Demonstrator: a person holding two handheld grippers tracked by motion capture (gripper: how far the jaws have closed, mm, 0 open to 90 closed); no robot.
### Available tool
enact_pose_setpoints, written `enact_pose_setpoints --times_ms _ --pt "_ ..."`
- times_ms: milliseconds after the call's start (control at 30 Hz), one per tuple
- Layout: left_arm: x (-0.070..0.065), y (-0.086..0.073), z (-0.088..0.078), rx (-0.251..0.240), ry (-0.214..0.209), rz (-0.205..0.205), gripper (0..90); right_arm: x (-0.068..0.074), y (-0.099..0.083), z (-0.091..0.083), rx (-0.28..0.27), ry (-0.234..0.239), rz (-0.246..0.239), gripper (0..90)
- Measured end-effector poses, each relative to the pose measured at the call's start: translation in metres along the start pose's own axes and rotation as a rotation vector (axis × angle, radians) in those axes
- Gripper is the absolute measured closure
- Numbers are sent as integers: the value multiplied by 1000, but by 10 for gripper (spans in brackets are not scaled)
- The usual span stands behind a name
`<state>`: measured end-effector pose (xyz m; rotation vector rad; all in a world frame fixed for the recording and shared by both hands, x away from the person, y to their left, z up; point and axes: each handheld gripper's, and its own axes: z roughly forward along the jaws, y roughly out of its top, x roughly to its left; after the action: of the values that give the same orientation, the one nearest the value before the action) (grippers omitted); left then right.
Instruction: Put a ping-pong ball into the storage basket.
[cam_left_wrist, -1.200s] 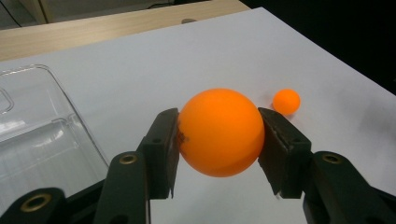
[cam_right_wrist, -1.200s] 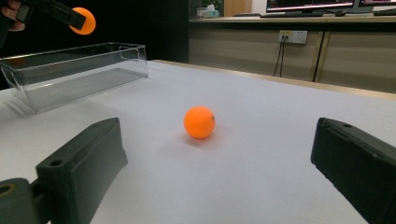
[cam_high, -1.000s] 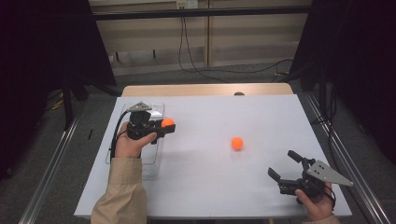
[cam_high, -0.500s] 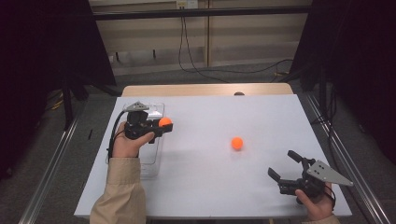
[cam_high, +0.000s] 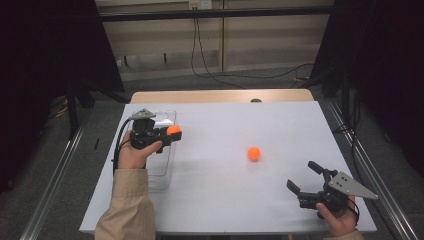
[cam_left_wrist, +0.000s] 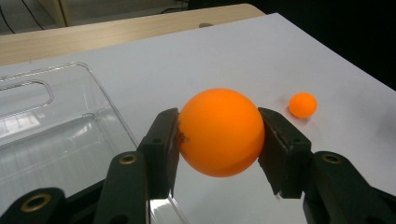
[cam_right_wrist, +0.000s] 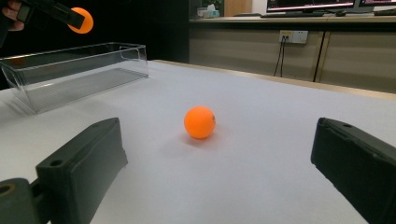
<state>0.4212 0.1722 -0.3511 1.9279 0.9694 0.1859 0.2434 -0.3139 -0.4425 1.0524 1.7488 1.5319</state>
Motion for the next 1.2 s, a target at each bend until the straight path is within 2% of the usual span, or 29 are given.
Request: enact_pose_setpoints --times_ms 1200 --pt "17 -6 -10 -5 86 -15 509 0 0 1 2 3 -1 21"
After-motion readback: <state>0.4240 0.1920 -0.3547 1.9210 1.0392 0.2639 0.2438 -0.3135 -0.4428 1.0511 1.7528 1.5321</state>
